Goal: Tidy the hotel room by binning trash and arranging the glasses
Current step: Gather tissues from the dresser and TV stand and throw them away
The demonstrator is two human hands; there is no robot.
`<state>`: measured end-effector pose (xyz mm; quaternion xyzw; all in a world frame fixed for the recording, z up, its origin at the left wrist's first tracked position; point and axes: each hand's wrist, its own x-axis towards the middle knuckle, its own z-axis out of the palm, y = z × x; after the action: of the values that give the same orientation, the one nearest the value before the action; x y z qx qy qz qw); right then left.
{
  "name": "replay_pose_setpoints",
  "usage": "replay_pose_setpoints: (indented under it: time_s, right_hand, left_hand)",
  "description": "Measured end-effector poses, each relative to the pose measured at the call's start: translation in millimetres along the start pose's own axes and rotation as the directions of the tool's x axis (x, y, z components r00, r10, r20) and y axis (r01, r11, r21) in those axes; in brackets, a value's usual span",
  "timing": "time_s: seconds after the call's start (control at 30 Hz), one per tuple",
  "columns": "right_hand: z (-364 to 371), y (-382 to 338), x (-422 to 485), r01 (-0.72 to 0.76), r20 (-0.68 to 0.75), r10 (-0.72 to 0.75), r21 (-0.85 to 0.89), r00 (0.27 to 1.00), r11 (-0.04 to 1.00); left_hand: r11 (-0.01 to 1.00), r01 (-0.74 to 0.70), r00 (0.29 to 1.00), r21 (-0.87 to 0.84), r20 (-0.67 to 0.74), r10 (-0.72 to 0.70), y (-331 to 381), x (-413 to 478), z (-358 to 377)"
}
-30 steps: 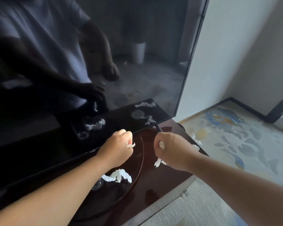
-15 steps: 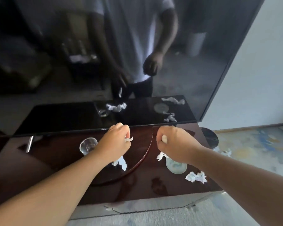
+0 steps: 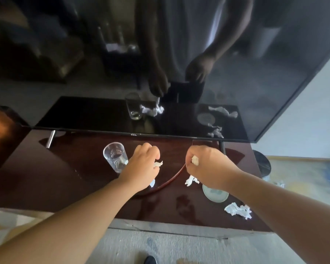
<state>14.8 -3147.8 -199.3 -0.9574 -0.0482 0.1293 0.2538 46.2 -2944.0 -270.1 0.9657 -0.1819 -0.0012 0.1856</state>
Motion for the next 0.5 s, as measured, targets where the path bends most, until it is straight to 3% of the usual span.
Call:
replay_pose_setpoints:
  time_s: [0.27,0.5]
  right_hand:
    - [22.9,4.0,14.5,-0.041,0.046,0.041,-0.005,0.998,0.999]
    - [35.3,8.2,23.9,-0.063,0.065,0.063,-0.004,0.996,0.998]
  left_hand:
    - [0.993,0.045,0.978,0.111,0.199,-0.067,-28.1,-8.3,45.3]
    - [0.975,0.097,0.965,0.200,0.222,-0.141,-42.7,-11.6,60.5]
